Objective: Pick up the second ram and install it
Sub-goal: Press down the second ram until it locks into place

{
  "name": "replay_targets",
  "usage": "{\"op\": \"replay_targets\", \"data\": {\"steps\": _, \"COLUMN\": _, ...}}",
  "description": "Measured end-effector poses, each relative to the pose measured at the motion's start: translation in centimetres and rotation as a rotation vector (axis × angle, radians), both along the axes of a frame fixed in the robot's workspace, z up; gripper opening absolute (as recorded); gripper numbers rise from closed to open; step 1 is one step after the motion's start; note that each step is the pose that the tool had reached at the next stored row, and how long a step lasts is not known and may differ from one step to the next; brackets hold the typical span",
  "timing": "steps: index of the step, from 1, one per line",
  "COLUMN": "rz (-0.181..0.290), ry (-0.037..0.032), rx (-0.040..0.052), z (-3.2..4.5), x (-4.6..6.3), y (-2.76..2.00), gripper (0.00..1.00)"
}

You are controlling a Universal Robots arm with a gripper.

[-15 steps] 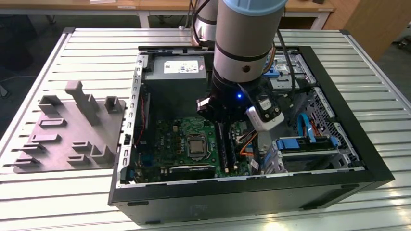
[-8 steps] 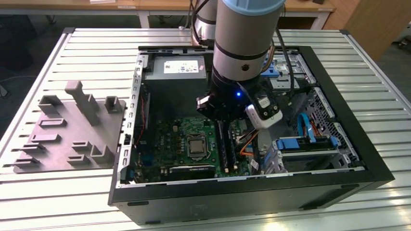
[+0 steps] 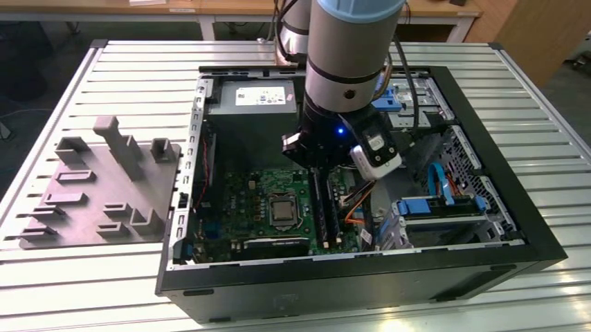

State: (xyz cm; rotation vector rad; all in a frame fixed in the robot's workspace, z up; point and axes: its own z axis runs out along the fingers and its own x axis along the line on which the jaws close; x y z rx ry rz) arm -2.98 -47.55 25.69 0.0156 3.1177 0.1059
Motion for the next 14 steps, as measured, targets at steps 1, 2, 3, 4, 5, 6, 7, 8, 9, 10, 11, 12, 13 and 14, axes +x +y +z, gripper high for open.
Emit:
{"op": "replay_targets", "data": {"steps": 1, "rz": 0.0, "ry": 0.0, "rx": 0.0002, "z": -0.05, "x": 0.0, "y": 0.16, "gripper": 0.1}}
{"op": "replay_targets", "data": {"steps": 2, "rz": 0.0, "ry": 0.0, "rx": 0.0003, "z": -0.09, "x": 0.0, "y": 0.33, "gripper": 0.1}}
{"op": "replay_targets", "data": {"steps": 3, "rz": 0.0, "ry": 0.0, "rx": 0.0002, "z": -0.12, "x": 0.0, "y": 0.5, "gripper": 0.1}}
{"op": "replay_targets", "data": {"steps": 4, "rz": 0.0, "ry": 0.0, "rx": 0.0004, "z": -0.15, "x": 0.0, "y": 0.65, "gripper": 0.1}}
{"op": "replay_targets", "data": {"steps": 5, "rz": 0.0, "ry": 0.0, "rx": 0.0005, "z": -0.18, "x": 0.0, "y": 0.77, "gripper": 0.1}}
{"op": "replay_targets", "data": {"steps": 6, "rz": 0.0, "ry": 0.0, "rx": 0.0004, "z": -0.19, "x": 0.0, "y": 0.88, "gripper": 0.1}}
{"op": "replay_targets", "data": {"steps": 7, "rz": 0.0, "ry": 0.0, "rx": 0.0003, "z": -0.21, "x": 0.0, "y": 0.99, "gripper": 0.1}}
{"op": "replay_targets", "data": {"steps": 8, "rz": 0.0, "ry": 0.0, "rx": 0.0004, "z": -0.23, "x": 0.0, "y": 1.09, "gripper": 0.1}}
{"op": "replay_targets", "data": {"steps": 9, "rz": 0.0, "ry": 0.0, "rx": 0.0004, "z": -0.24, "x": 0.0, "y": 1.19, "gripper": 0.1}}
{"op": "replay_targets", "data": {"steps": 10, "rz": 0.0, "ry": 0.0, "rx": 0.0003, "z": -0.25, "x": 0.0, "y": 1.3, "gripper": 0.1}}
{"op": "replay_targets", "data": {"steps": 11, "rz": 0.0, "ry": 0.0, "rx": 0.0002, "z": -0.27, "x": 0.0, "y": 1.41, "gripper": 0.1}}
{"op": "replay_targets", "data": {"steps": 12, "rz": 0.0, "ry": 0.0, "rx": 0.0003, "z": -0.3, "x": 0.0, "y": 1.55, "gripper": 0.1}}
{"op": "replay_targets", "data": {"steps": 13, "rz": 0.0, "ry": 0.0, "rx": 0.0004, "z": -0.33, "x": 0.0, "y": 1.72, "gripper": 0.1}}
{"op": "replay_targets", "data": {"steps": 14, "rz": 0.001, "ry": 0.0, "rx": 0.0004, "z": -0.35, "x": 0.0, "y": 1.81, "gripper": 0.1}}
